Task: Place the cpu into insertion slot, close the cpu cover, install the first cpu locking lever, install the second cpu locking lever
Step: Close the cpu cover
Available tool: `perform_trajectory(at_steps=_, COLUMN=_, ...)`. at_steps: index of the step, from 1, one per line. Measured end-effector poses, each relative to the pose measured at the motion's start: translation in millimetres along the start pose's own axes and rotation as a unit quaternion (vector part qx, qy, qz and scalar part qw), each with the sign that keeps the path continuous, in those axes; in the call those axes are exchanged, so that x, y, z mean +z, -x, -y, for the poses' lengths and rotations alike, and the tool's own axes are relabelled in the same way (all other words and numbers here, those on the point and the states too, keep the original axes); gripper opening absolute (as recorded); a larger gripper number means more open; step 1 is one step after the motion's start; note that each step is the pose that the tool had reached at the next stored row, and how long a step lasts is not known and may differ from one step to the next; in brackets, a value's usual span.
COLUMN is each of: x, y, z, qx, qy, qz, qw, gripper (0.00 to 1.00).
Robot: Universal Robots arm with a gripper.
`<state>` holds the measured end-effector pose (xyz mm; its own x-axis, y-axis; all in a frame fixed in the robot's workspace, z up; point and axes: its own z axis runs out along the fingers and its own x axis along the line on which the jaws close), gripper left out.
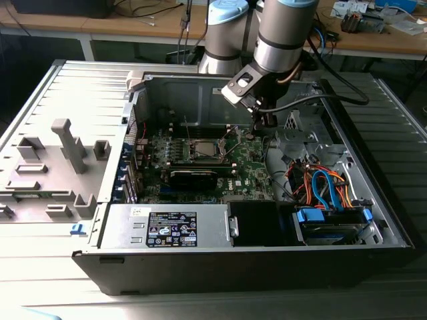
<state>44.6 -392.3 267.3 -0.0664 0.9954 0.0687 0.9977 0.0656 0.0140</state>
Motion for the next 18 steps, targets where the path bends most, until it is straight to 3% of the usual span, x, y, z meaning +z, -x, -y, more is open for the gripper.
perform_trajectory(at_steps=18, x=3.3, y=0.1, z=2.5, qx=0.000, qy=0.0000, qz=0.0000, qw=1.00000, gripper=0.11)
